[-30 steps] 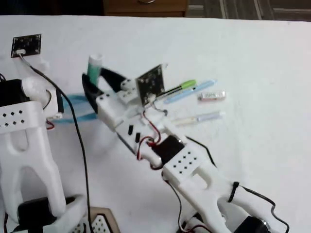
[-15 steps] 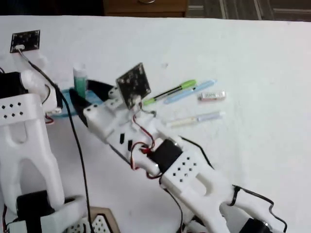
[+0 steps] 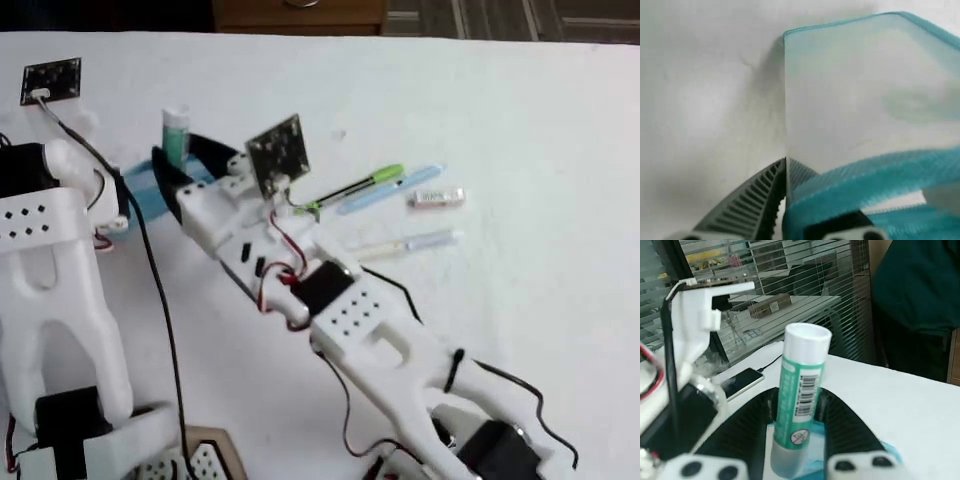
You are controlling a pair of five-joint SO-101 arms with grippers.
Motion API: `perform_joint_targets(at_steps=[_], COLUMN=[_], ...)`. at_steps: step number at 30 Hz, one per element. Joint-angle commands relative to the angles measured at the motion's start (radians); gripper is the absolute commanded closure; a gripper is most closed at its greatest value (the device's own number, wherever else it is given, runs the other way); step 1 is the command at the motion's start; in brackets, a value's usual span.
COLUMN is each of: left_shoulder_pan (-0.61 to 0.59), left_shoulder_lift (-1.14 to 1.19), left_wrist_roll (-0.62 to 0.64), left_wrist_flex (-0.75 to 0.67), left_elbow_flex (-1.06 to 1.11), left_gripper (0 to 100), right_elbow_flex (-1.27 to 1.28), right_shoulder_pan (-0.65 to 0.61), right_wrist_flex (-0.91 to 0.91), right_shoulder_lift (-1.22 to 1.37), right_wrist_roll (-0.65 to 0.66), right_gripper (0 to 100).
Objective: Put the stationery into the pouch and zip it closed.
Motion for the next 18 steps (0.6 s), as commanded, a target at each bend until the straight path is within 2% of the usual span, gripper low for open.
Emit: perform_joint_targets(at_steps=[1,4,8,10,18], left_shoulder_pan=[-0.004,-0.004,-0.010,-0.010,-0.008], left_shoulder_lift=[0.025,0.025,0.025,0.025,0.025], left_wrist_roll=[0.008,0.008,0.009,0.009,0.011], left_wrist_flex=[0.000,0.000,0.000,0.000,-0.002], left_elbow_flex=[-0.006,-0.006,-0.005,-0.005,-0.006], left_gripper=[98,98,98,98,98], right_elbow_flex=[-0.086,-0.094,-0.117,-0.118,-0.115], right_shoulder_pan=[0.015,0.005,-0.050,-0.085,-0.108], right_wrist_flex=[-0.012,0.019,0.165,0.219,0.248], right_shoulder_lift=[0.073,0.094,0.051,0.008,-0.071], right_wrist_roll=[0.011,0.014,0.038,0.038,0.037], right_gripper=[97.8,93.5,73.6,66.7,65.9])
